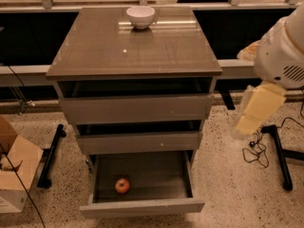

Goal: Pick apple from bottom drawer and place on counter

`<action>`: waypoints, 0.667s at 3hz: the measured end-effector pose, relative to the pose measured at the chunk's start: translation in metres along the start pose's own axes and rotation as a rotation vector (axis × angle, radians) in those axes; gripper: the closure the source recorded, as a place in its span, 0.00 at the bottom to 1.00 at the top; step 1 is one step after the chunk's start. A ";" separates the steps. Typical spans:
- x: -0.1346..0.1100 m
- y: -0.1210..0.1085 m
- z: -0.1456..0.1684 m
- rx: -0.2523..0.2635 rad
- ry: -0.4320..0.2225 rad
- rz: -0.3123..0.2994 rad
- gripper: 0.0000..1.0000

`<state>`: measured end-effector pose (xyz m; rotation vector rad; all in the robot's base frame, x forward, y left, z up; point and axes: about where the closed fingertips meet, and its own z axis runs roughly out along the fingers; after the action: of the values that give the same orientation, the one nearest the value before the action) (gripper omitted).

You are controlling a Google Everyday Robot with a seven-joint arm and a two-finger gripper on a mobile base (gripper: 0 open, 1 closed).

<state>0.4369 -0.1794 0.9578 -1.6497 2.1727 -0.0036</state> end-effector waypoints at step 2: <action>-0.044 0.048 0.094 -0.144 -0.297 0.096 0.00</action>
Offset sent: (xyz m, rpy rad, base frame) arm -0.0024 0.1216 -0.1374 0.5674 0.1301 0.0410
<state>0.4325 -0.1017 0.8740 -1.5074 2.0583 0.4083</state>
